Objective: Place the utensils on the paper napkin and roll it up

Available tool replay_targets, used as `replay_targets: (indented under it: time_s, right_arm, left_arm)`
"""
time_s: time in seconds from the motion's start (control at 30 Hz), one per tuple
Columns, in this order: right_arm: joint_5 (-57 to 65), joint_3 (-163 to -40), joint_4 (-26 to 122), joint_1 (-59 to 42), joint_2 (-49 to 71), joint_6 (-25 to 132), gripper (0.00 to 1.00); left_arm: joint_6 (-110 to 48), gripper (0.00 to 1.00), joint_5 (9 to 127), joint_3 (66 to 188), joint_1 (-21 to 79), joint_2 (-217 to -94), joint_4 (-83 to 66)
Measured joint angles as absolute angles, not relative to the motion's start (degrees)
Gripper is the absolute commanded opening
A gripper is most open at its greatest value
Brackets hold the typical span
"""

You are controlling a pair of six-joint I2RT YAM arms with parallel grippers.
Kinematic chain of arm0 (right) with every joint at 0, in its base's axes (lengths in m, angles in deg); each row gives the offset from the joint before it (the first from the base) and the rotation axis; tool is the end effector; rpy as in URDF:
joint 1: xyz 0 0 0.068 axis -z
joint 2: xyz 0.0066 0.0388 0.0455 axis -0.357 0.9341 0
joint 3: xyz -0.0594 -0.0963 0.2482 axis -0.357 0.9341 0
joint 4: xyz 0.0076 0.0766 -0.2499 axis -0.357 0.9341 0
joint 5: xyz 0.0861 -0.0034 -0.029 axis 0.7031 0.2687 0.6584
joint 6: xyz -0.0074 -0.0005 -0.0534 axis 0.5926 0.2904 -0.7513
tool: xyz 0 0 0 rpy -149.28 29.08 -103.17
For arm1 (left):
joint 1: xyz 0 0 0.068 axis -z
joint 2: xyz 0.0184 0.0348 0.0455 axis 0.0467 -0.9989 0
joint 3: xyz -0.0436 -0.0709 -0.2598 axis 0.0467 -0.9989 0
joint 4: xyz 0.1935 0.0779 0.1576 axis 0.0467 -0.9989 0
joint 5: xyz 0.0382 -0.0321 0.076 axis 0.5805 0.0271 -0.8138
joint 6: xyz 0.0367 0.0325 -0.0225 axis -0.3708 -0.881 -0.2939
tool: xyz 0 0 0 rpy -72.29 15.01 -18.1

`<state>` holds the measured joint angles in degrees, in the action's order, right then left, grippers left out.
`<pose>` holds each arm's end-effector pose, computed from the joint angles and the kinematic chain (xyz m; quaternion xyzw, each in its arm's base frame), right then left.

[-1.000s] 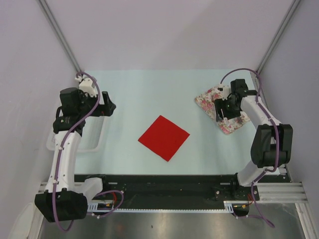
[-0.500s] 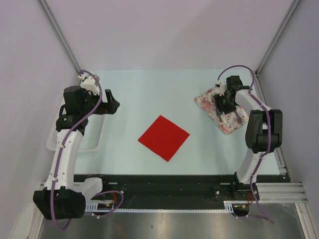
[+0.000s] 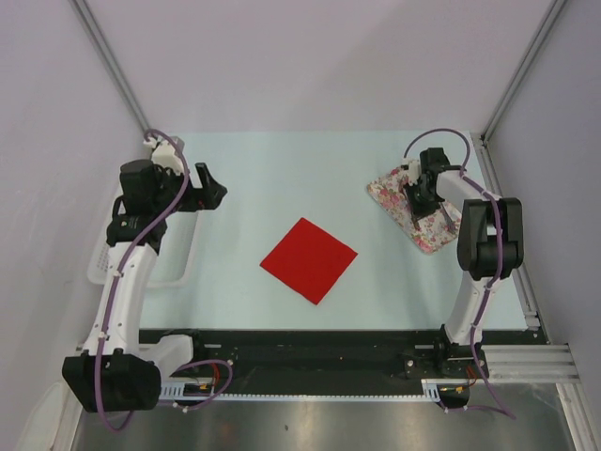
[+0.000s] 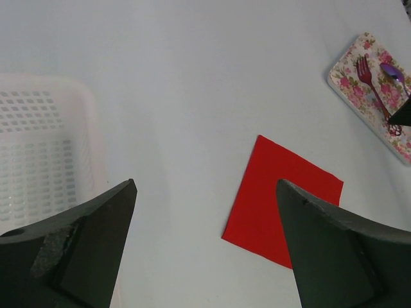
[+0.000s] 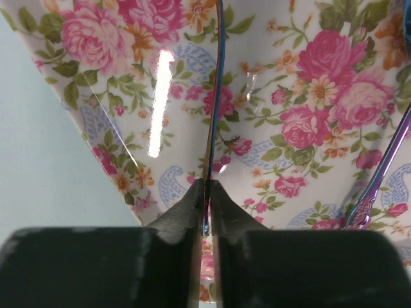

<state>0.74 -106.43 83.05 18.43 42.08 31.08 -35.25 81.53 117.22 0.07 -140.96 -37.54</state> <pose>0.4012 0.0201 0.1797 -0.1593 0.9672 0.0135 0.1976 0.2333 -0.0026 0.3633 0.0282 0.8371 -0.1826 0.5149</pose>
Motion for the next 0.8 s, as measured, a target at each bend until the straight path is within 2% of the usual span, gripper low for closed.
replay_targets:
  time_s: [0.03, 0.3, 0.5, 0.63, 0.8]
  right_arm:
    - [0.43, -106.43, 82.90, 18.32, 42.32, 31.11, 0.00]
    - [-0.46, -107.21, 83.54, 17.78, 41.57, 28.59, 0.00]
    - [2.57, -111.67, 87.54, 16.42, 32.20, 28.09, 0.00]
    - [5.02, -114.86, 86.73, 10.63, 21.66, 28.33, 0.00]
    - [4.32, -112.24, 85.24, -2.81, 10.47, 22.87, 0.00]
  left_arm:
    - [-34.77, 0.95, 81.71, 117.22, 0.07, -141.27, -37.33]
    - [-29.26, 0.95, 83.92, 117.22, 0.07, -142.77, -34.94]
    - [-22.90, 0.95, 86.15, 117.22, 0.13, -141.42, -30.94]
    - [-17.00, 0.93, 87.35, 117.22, 0.61, -140.72, -27.12]
    - [-13.18, 0.92, 93.16, 117.85, 1.62, -142.01, -24.52]
